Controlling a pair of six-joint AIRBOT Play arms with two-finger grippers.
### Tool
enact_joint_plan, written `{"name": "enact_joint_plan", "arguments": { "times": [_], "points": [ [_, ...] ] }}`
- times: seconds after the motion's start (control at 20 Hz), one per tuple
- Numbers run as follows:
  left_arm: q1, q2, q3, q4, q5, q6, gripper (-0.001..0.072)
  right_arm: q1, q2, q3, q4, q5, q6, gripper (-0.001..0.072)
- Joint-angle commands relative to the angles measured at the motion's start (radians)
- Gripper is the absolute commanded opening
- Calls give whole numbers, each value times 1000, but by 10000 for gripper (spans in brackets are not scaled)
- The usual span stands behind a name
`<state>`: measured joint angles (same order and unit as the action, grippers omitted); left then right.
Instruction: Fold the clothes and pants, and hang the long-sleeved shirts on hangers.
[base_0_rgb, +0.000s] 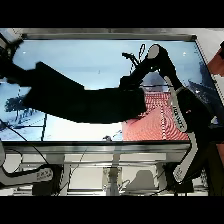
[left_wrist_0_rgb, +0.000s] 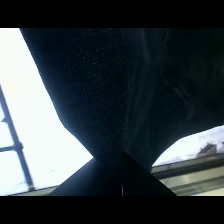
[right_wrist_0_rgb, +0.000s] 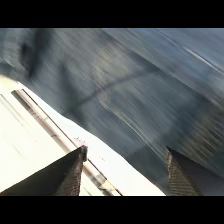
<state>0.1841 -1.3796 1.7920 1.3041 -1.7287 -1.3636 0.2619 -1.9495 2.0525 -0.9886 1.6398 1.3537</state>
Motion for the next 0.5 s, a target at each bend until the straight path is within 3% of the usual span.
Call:
{"name": "enact_joint_plan", "arguments": {
  "times": [0.0, 0.2, 0.25, 0.45],
  "points": [
    [-47, -7, 175, 79, -79, -25, 27, 1, 0, 0, 10, 12, 0, 565],
    [-169, -29, 196, 89, -101, -25, 27, 0, 0, 0, 9, 8, -2, 564],
    [-210, -43, 196, 120, -101, -25, 27, 0, 1, 0, 8, -5, -1, 532],
    [-382, -131, 196, 237, -117, -27, 27, -20, 3, 0, -1, -57, -2, 532]
  ]
}}
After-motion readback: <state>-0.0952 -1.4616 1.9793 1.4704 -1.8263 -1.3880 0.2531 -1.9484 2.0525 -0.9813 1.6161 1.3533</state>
